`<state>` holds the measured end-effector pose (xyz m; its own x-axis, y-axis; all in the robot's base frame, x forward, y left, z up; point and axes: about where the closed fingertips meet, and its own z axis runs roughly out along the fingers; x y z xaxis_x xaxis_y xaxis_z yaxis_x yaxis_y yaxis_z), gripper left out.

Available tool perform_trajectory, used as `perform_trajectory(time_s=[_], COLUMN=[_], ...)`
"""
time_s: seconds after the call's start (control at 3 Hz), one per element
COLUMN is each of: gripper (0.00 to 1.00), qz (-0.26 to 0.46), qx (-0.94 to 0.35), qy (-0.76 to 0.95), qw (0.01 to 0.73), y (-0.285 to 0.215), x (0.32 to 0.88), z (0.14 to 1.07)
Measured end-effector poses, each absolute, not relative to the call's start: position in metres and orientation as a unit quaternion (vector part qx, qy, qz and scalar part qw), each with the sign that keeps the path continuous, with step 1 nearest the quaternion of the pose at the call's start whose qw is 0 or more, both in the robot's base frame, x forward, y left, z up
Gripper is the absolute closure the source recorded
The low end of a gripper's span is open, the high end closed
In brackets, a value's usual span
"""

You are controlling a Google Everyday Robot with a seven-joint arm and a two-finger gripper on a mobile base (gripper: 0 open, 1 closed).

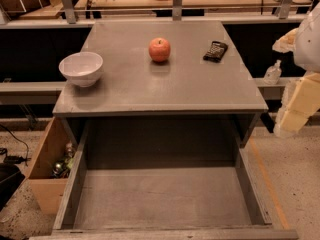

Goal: Place apple into top drawer

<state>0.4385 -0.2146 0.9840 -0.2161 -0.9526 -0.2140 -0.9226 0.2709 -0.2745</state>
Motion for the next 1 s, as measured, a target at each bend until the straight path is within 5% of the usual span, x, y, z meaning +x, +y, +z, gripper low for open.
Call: perform_trajectory(time_s=[0.67, 1.0], gripper=[0.0, 0.0], qz=[-0.044, -0.017], qx=[-0.592, -0.563], qy=[0.779, 0.778], qw=[0.2, 0.278], y=[-0.216, -0.224], x=[0.449, 0.483], z=[0.983, 0.972])
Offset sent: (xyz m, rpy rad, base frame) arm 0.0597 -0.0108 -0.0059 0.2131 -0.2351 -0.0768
